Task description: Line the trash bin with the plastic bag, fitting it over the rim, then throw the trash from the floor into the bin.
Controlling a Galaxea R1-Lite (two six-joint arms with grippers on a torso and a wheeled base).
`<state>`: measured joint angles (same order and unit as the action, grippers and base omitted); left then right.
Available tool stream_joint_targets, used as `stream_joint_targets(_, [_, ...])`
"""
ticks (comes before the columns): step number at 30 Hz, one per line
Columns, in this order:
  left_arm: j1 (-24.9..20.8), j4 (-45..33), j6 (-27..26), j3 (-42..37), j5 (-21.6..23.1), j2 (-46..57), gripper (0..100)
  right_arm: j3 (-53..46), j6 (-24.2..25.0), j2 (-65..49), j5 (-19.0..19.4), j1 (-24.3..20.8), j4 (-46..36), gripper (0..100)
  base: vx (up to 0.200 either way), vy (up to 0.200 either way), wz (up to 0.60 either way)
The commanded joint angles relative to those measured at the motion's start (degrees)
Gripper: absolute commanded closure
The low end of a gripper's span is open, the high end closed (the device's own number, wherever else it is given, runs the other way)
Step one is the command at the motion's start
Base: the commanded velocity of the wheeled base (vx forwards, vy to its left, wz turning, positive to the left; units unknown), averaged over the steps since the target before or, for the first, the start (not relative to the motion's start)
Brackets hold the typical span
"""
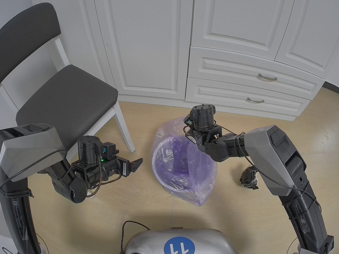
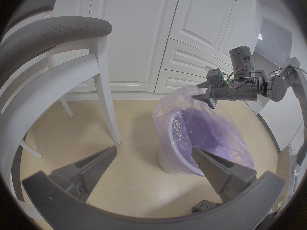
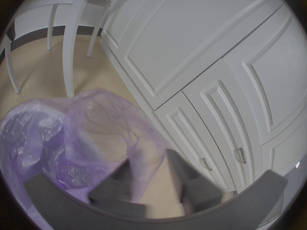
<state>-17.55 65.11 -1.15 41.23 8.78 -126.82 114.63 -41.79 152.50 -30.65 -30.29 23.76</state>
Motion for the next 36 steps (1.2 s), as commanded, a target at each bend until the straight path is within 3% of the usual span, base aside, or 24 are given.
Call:
stream_joint_targets(1, [-0.02, 0.02, 0.0, -0.01, 0.01, -0.1, 0, -0.04, 0.3, -0.37, 0.06, -0.47, -0.03, 0, 0.0, 0.0, 0.0])
stream_joint_targets(5, [-0.02, 0.02, 0.0, -0.01, 0.01, -0.1, 0, -0.04, 0.3, -2.74, 0.06, -1.52, -0.82, 0, 0.0, 0.0, 0.0])
stream_joint_targets(10, [0.06, 0.02, -0.08, -0.1, 0.01, -0.1, 0, -0.04, 0.3, -10.12, 0.15, -4.07, -10.05, 0, 0.0, 0.0, 0.0])
stream_joint_targets(12, [-0.02, 0.1, -0.08, -0.18, 0.01, -0.1, 0, -0.04, 1.01, -12.76, 0.24, -5.04, -17.17, 0, 0.0, 0.0, 0.0])
stream_joint_targets(20, [-0.02, 0.46, -0.17, -0.62, 0.01, -0.01, 0, -0.04, 14.02, -12.49, 1.03, -8.29, -25.96, 0, 0.0, 0.0, 0.0])
stream_joint_targets(21, [-0.02, 0.46, -0.17, -0.54, 0.01, -0.1, 0, -0.04, 18.15, -12.58, 1.99, -8.64, -29.12, 0, 0.0, 0.0, 0.0])
stream_joint_targets(24, [-0.11, 0.46, -0.17, -0.54, 0.01, -0.1, 0, -0.04, 23.16, -12.85, 4.19, -8.64, -33.95, 0, 0.0, 0.0, 0.0])
stream_joint_targets(27, [-0.11, 0.46, -0.17, -0.54, 0.01, -0.1, 0, -0.04, 24.65, -13.2, 3.75, -8.64, -35.89, 0, 0.0, 0.0, 0.0])
stream_joint_targets(28, [-0.11, 0.46, -0.17, -0.54, 0.01, -0.1, 0, -0.04, 24.65, -13.29, 3.05, -8.64, -36.5, 0, 0.0, 0.0, 0.0])
stream_joint_targets(33, [-0.11, 0.46, -0.17, -0.54, 0.01, -0.36, 0, -0.04, 25.18, -13.2, -9.08, -9.43, -45.73, 0, 0.0, 0.0, 0.0])
stream_joint_targets(36, [-0.11, 0.46, -0.26, -0.54, 0.01, -0.36, 0, -0.04, 27.81, -12.58, -9.87, -9.78, -48.46, 0, 0.0, 0.0, 0.0])
